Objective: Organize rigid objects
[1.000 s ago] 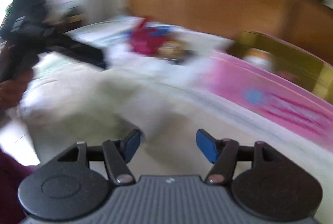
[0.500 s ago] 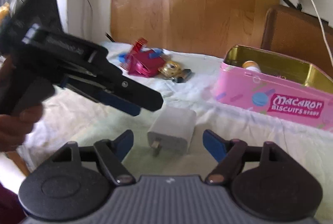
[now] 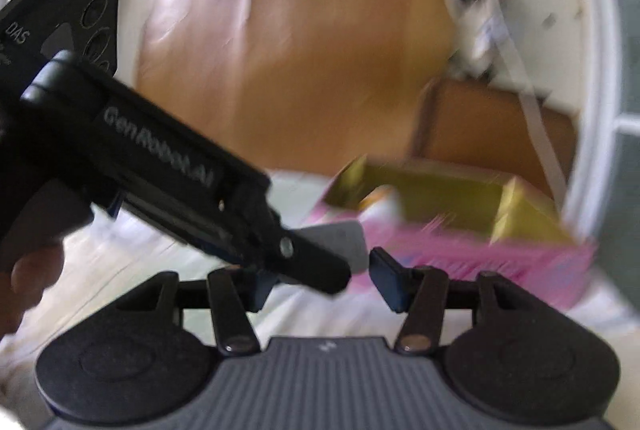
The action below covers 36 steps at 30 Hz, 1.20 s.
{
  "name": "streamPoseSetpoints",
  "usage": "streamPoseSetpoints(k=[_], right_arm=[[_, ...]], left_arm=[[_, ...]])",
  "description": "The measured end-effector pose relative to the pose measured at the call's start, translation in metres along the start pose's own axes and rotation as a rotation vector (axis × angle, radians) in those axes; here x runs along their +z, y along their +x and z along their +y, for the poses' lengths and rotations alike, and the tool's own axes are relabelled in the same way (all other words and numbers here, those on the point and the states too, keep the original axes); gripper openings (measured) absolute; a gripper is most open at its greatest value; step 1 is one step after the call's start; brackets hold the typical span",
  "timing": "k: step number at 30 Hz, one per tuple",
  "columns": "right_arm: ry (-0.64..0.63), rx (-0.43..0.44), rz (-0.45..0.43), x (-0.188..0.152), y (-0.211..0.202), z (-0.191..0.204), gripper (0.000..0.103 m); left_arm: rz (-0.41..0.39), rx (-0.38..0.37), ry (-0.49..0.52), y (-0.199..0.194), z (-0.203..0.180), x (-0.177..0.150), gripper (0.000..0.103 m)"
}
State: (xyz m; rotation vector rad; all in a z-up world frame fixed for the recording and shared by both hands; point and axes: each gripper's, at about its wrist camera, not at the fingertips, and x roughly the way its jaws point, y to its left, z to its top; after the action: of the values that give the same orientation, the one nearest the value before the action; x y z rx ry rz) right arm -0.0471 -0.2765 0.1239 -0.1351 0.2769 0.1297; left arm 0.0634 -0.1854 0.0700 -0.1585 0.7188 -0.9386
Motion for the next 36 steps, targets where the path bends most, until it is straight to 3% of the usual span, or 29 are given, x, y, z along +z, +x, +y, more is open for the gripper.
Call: streamPoseSetpoints(k=[3,9,18,19,21,26,30,33,36], right_arm=[[0.017,-0.075,-0.044,0.013,0.010,-0.031,0.051],[0.040,-0.181,-0.049,0.017,0.048,-0.085,0.051],[0.132,-0.218,0.042,-0.004,0.107,-0.132,0.052],[0.144,-0.214,0.037,-0.007,0.109,-0.134,0.054],[0.148,-0.209,0.022,-0.009,0.107,-0.135,0.070],[0.173,-0.180,-0.032,-0.011,0.092,-0.135,0.073],[0.271,-0.133,-0.107,-0.002,0.065,-0.132,0.072],[0.280,-0.068,-0.149,0.011,0.051,-0.112,0.061],[0.230,0.042,-0.155,0.028,0.051,-0.073,0.059]], left_arm=[[-0.032,0.009,0.079,0.029,-0.018,0.027,0.051],[-0.025,0.003,0.071,0.098,-0.026,0.070,0.051],[0.035,0.087,0.054,0.164,-0.016,0.080,0.052],[0.035,0.095,0.057,0.166,-0.015,0.079,0.052],[0.022,0.116,0.065,0.164,-0.015,0.078,0.053],[-0.068,0.110,0.058,0.118,-0.012,0.077,0.053],[-0.201,0.102,0.066,0.031,0.000,0.056,0.056],[-0.261,0.180,0.037,-0.031,0.027,0.028,0.057],[-0.286,0.340,-0.022,-0.086,0.068,-0.004,0.057]])
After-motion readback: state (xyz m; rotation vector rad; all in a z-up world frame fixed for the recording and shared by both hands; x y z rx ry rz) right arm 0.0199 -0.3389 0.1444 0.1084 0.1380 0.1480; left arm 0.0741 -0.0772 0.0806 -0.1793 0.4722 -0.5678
